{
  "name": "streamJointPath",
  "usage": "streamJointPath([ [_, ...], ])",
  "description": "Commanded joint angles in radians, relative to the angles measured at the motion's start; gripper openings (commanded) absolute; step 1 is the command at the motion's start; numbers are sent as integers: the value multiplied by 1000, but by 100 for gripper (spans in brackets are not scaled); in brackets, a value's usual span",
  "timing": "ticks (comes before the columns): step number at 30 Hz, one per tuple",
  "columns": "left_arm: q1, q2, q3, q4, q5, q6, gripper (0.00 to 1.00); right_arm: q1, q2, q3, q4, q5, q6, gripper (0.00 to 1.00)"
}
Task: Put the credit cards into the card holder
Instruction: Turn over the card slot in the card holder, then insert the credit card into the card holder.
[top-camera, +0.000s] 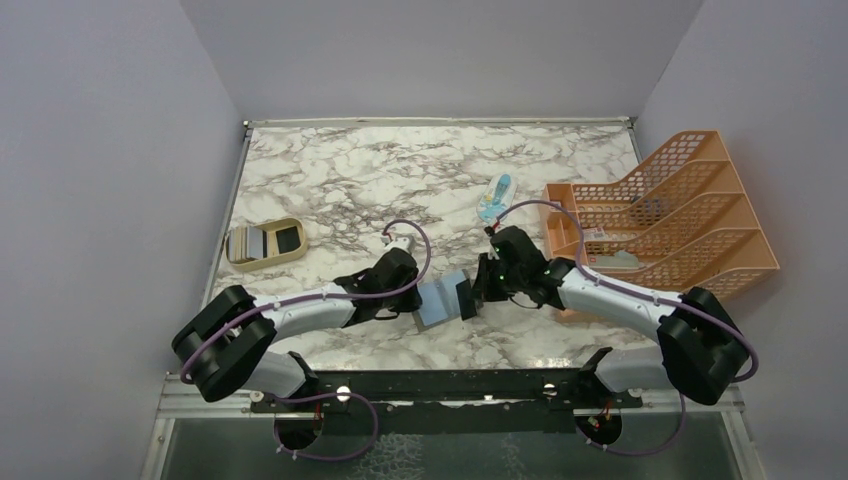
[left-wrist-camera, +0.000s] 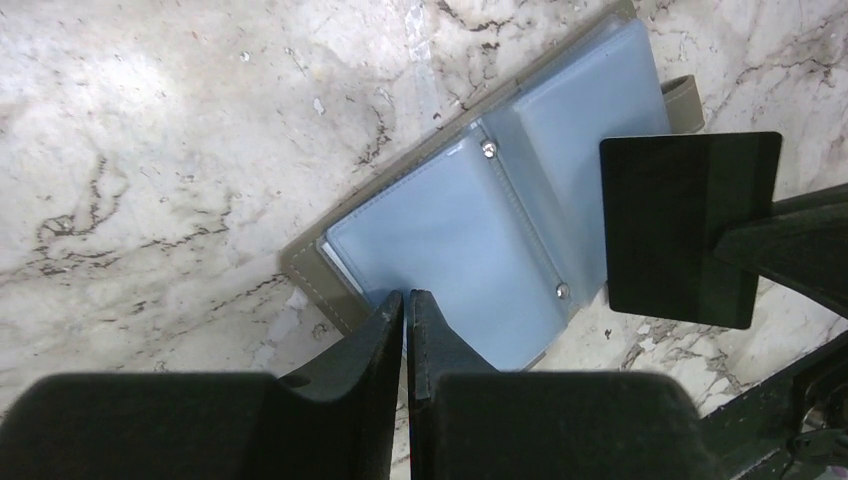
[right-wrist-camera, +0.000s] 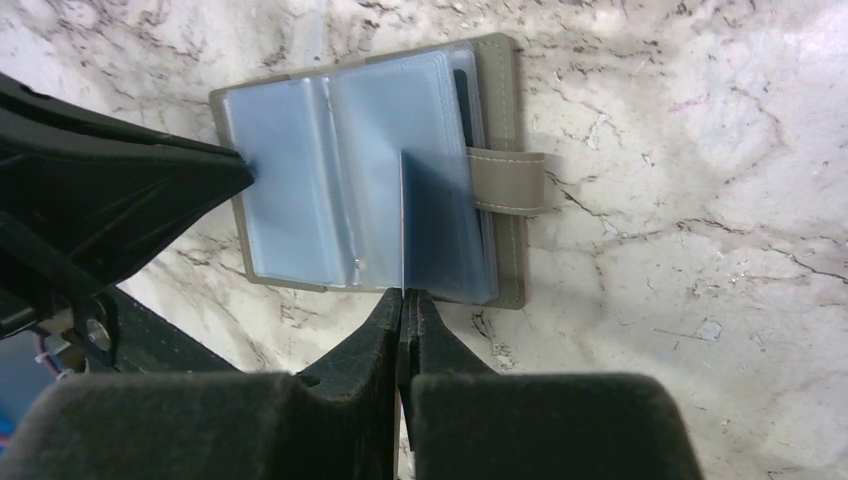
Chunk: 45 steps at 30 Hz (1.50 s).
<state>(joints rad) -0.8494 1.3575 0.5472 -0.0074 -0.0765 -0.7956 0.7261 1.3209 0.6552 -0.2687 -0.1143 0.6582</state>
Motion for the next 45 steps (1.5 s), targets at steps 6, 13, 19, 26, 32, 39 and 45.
streamJointPath([
  [6, 26, 30, 15, 73, -42, 78, 10, -2, 3, 118, 46, -45, -16, 1],
  [13, 47, 21, 29, 60, -30, 90, 10, -7, 132, 146, 127, -105, -8, 1],
  [19, 47, -29, 22, 10, 18, 56, 11, -40, 216, 122, 197, -179, -19, 1],
  [26, 48, -69, -40, 12, 62, 3, 11, -67, 267, 83, 250, -268, -31, 1],
  [32, 47, -70, -49, -19, 32, 18, 11, -72, 250, 56, 258, -276, -24, 1],
  [39, 47, -73, -65, -30, 12, 24, 10, -78, 242, 32, 291, -329, 6, 1],
  [45, 49, -104, -69, -43, 6, 19, 14, -82, 213, 24, 294, -371, 24, 1],
])
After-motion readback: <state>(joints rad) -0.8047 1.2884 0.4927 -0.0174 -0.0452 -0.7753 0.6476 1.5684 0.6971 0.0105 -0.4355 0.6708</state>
